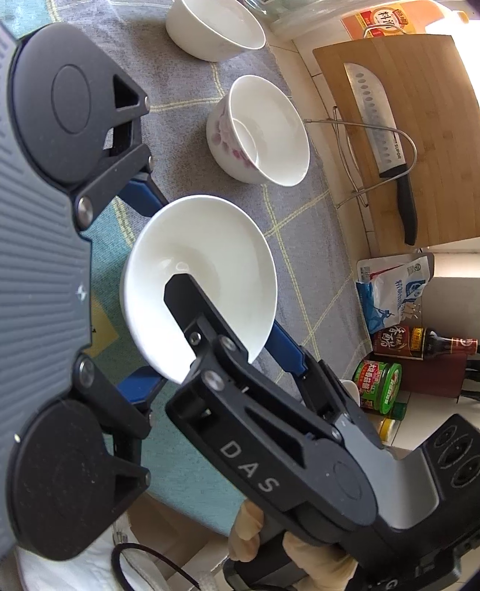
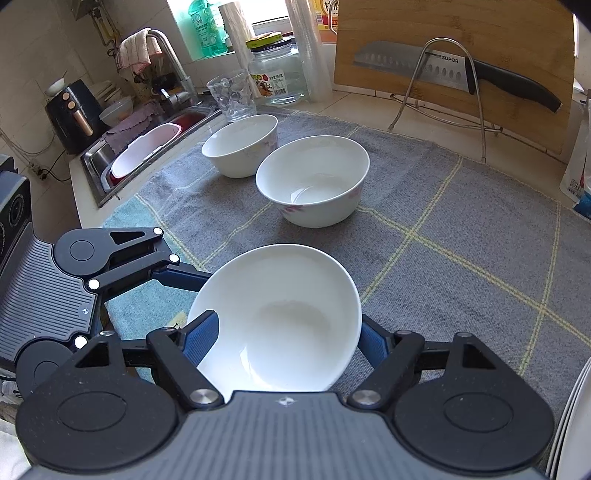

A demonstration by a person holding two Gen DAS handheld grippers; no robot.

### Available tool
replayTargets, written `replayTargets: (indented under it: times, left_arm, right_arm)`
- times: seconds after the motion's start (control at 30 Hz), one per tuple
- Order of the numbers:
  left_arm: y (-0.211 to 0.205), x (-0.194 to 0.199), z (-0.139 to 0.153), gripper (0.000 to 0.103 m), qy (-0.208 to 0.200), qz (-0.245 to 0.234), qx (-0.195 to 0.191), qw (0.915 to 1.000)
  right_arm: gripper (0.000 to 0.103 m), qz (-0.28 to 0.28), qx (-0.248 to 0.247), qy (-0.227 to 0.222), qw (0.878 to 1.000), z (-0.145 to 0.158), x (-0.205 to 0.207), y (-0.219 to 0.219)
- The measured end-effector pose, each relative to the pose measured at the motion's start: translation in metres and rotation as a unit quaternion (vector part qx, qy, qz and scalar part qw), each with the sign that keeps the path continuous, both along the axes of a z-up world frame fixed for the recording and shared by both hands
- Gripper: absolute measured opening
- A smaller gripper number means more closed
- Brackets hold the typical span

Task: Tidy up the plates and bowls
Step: 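Lift the white bowl with the right tool toward another white bowl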

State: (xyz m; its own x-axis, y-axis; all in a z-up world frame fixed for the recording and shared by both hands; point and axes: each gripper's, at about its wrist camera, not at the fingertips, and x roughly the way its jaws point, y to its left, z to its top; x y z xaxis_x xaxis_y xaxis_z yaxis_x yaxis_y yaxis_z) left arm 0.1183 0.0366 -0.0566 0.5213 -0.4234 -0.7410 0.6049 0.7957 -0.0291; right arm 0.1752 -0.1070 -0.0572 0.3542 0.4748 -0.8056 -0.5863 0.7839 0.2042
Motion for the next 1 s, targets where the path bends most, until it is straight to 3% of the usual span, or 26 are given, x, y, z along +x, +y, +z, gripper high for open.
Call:
replayTargets:
  times: [0.43, 0.63, 1.0]
  left_arm:
    - [0.003, -0.001, -0.003, 0.087, 0.014, -0.001, -0.007, 0.9999]
    - [0.002, 0.000, -0.005, 0.088, 0.016, -0.008, -0.002, 0.9998]
    - [0.030, -0.011, 0.009, 0.092, 0.020, 0.002, -0.021, 0.9996]
  right_arm:
    - [0.088, 0.007, -0.006, 0.012, 1.000, -0.009, -0.002, 0.005]
    - [0.098, 0.011, 0.001, 0.013, 1.000, -0.012, -0.002, 0.006]
    - [0.103, 0.028, -0.008, -0.024, 0.999, 0.005, 0.004, 0.009]
